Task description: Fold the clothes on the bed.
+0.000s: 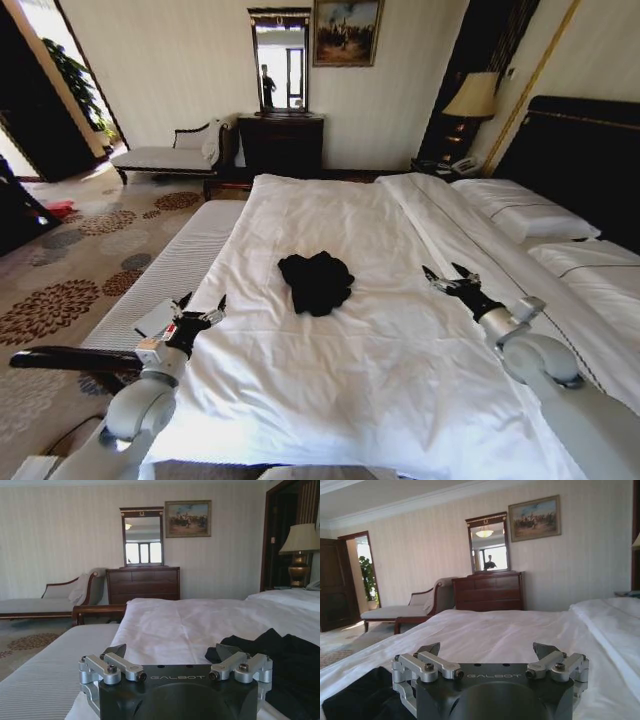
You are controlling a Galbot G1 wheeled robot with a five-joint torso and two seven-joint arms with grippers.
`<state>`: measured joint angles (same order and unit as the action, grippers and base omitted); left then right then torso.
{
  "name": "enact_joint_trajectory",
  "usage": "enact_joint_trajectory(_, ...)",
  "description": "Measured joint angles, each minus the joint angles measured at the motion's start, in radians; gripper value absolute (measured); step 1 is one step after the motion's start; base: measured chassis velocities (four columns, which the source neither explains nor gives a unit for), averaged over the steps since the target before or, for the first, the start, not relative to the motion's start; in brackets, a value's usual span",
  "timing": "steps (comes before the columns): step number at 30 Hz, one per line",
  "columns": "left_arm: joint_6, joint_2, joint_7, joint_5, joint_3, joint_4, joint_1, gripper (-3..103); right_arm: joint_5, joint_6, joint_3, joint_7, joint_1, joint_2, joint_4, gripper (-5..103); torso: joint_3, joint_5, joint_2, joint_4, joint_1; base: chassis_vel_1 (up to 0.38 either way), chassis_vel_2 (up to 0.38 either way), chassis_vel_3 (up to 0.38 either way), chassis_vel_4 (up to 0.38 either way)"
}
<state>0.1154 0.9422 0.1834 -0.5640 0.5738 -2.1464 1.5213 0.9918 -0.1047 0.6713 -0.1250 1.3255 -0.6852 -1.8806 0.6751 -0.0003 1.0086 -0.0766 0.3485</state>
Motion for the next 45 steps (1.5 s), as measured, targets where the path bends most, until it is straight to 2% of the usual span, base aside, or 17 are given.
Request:
enact_joint_trajectory(2,0.000,-0.003,-0.001,0.000,-0.004,0.001,0.000,100,0.016,-0.007,-0.032,-0.001,-0.031,0.011,0.008,100,0.000,0.0005,0.000,0.0006,0.000,0.000,0.000,0.000,0.000)
enact_joint_trajectory(5,0.000,-0.014,-0.001,-0.001,-0.016,0.003,-0.003,100,0.078,-0.029,-0.181,-0.005,-0.203,0.044,0.048,100,0.000,0.0003,0.000,0.0016,0.000,0.000,0.000,0.000,0.000)
enact_joint_trajectory(6,0.001,-0.016,-0.001,0.000,-0.020,0.004,-0.005,100,0.097,-0.035,-0.234,-0.005,-0.263,0.050,0.066,100,0.000,0.0001,0.000,0.0017,0.000,0.000,0.000,0.000,0.000)
enact_joint_trajectory(7,0.001,-0.016,-0.001,0.000,-0.020,0.004,-0.005,100,0.097,-0.035,-0.234,-0.005,-0.263,0.050,0.066,100,0.000,0.0001,0.000,0.0017,0.000,0.000,0.000,0.000,0.000)
enact_joint_trajectory(10,0.004,-0.019,0.004,0.001,-0.034,0.004,-0.012,100,0.137,-0.051,-0.391,-0.002,-0.415,0.052,0.126,100,0.000,0.0002,0.000,0.0016,0.000,0.000,0.000,0.000,0.000)
enact_joint_trajectory(13,0.006,-0.022,0.006,0.001,-0.040,0.004,-0.014,100,0.152,-0.059,-0.479,0.002,-0.503,0.045,0.166,100,0.000,0.0003,0.000,0.0016,0.000,0.000,0.000,0.000,0.000)
enact_joint_trajectory(16,0.007,-0.031,0.006,-0.001,-0.044,0.008,-0.015,100,0.157,-0.068,-0.622,0.001,-0.647,0.021,0.242,100,0.000,0.0002,0.000,0.0015,0.000,0.000,0.000,0.000,0.000)
enact_joint_trajectory(17,0.007,-0.031,0.006,-0.001,-0.044,0.008,-0.015,100,0.157,-0.068,-0.622,0.001,-0.647,0.021,0.242,100,0.000,0.0002,0.000,0.0015,0.000,0.000,0.000,0.000,0.000)
enact_joint_trajectory(21,0.008,-0.037,0.007,-0.001,-0.057,0.014,-0.023,100,0.155,-0.074,-0.771,-0.015,-0.772,-0.030,0.351,100,0.000,0.0001,0.000,0.0015,0.000,0.000,0.000,0.000,0.000)
enact_joint_trajectory(22,0.008,-0.037,0.007,-0.001,-0.057,0.014,-0.023,100,0.155,-0.074,-0.771,-0.015,-0.772,-0.030,0.351,100,0.000,0.0001,0.000,0.0015,0.000,0.000,0.000,0.000,0.000)
enact_joint_trajectory(26,0.009,-0.029,0.007,0.005,-0.060,0.016,-0.017,100,0.116,-0.073,-0.891,-0.033,-0.854,-0.106,0.471,100,0.000,0.0003,0.000,0.0013,0.000,0.000,0.000,0.000,0.000)
enact_joint_trajectory(32,0.008,-0.019,0.006,0.006,-0.049,0.021,-0.012,100,0.088,-0.063,-0.962,-0.050,-0.926,-0.172,0.589,100,0.000,0.0001,0.000,0.0015,0.000,0.000,0.000,0.000,0.000)
enact_joint_trajectory(38,0.005,-0.009,0.003,0.009,-0.053,0.021,-0.011,100,0.085,-0.054,-1.024,-0.066,-1.011,-0.208,0.698,100,0.000,0.0003,0.000,0.0013,0.000,0.000,0.000,0.000,0.000)
enact_joint_trajectory(45,0.001,0.006,-0.002,0.020,-0.069,0.033,-0.015,100,0.059,-0.034,-1.171,-0.112,-1.131,-0.237,0.839,100,0.000,0.0001,0.000,0.0012,0.000,0.000,0.000,0.000,0.000)
